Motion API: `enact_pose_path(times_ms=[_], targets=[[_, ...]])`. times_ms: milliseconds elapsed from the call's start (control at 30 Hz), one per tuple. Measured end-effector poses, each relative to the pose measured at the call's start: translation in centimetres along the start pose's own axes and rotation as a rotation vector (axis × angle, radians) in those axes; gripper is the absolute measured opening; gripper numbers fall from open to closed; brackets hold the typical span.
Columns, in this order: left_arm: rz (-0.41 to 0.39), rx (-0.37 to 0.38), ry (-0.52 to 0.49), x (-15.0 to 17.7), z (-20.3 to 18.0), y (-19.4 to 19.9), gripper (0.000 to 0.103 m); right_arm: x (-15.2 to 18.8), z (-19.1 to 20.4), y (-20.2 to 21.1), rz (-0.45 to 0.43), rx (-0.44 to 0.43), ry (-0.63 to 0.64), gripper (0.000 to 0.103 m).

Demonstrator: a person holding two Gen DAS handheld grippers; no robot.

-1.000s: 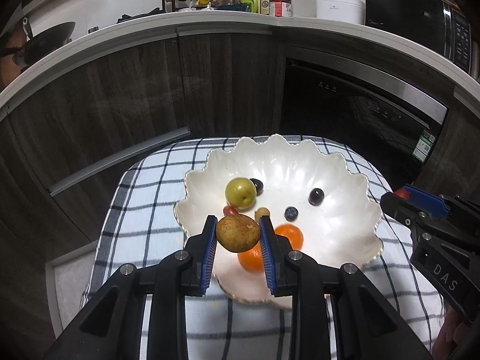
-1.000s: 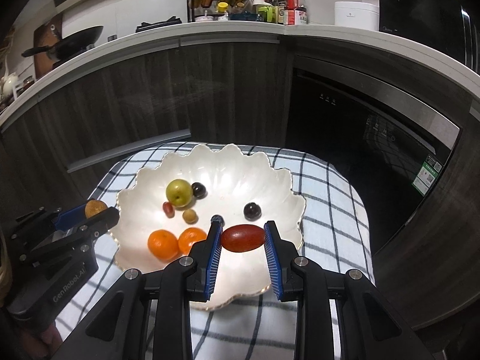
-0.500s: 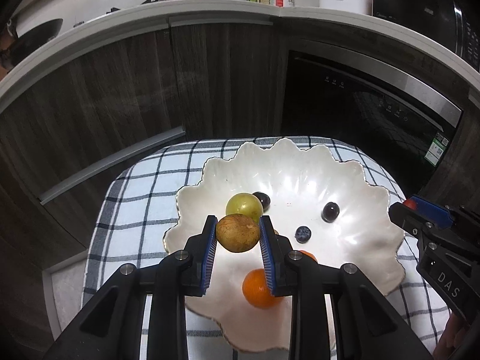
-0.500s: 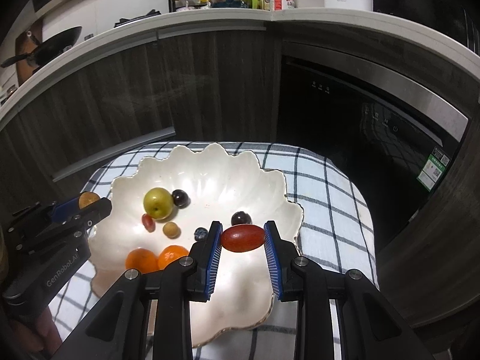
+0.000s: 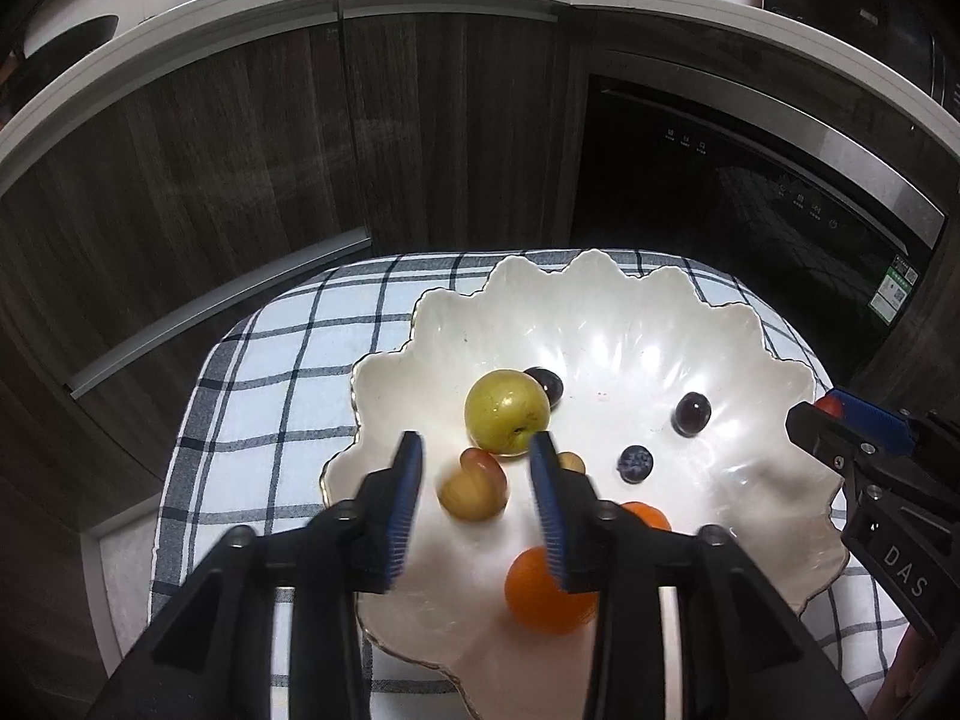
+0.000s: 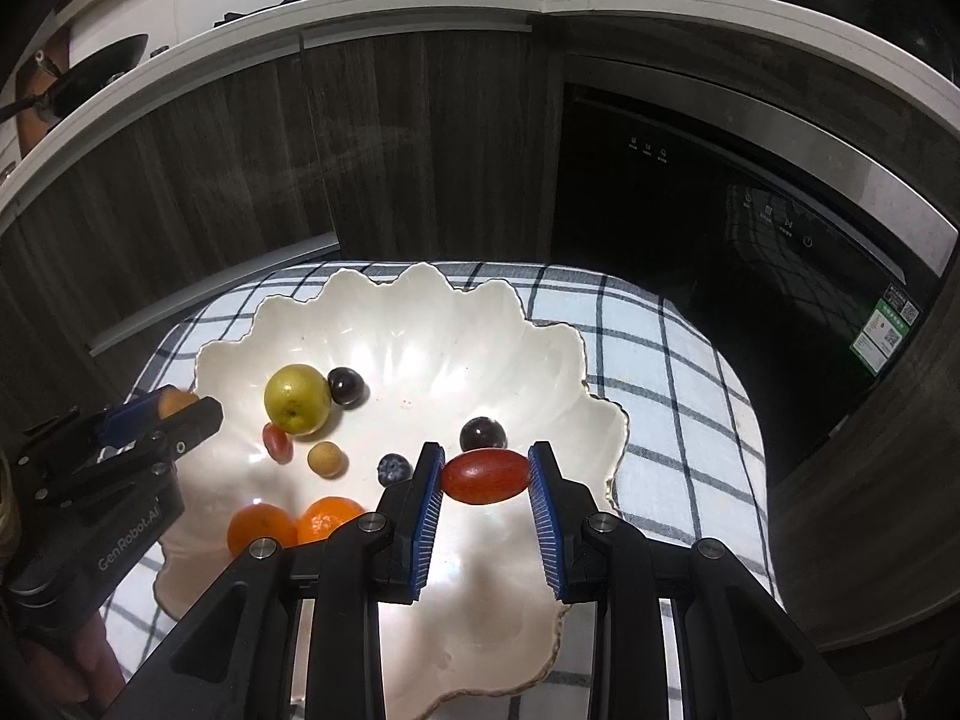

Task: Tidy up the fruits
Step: 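Open both tools to drop the tan fruit and grape tomato into the bowl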

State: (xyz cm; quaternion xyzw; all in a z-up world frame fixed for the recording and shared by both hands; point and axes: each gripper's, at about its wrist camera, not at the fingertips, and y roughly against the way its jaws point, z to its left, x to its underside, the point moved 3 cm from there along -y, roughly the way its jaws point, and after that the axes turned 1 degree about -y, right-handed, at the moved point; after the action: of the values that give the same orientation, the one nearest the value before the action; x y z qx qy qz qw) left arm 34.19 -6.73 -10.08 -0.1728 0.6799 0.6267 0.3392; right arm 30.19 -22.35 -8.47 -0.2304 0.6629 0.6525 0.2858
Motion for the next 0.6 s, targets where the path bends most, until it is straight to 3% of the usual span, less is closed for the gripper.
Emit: enact_pose_path(times_ms=[100, 267, 400, 600], targets=[[0.003, -0.002, 0.01, 0.1, 0.2, 0.1, 0.053, 0.1, 0.2, -0.3, 0.012, 0.003, 0.005, 0.031], [-0.001, -0.007, 0.011, 0.1, 0.4, 0.6, 0.06, 0.1, 0.1, 0.2, 0.001, 0.024, -0.01, 0.06], [-0.012, -0.016, 0.017, 0.0, 0.5, 1.5, 0.073, -0.1, 0.0, 0.9, -0.017, 0.031, -0.012, 0.063], [-0.045, -0.037, 0.019, -0.1, 0.8, 3.7, 0.077, -0.3, 0.1, 2.7, -0.052, 0.046, -0.012, 0.073]])
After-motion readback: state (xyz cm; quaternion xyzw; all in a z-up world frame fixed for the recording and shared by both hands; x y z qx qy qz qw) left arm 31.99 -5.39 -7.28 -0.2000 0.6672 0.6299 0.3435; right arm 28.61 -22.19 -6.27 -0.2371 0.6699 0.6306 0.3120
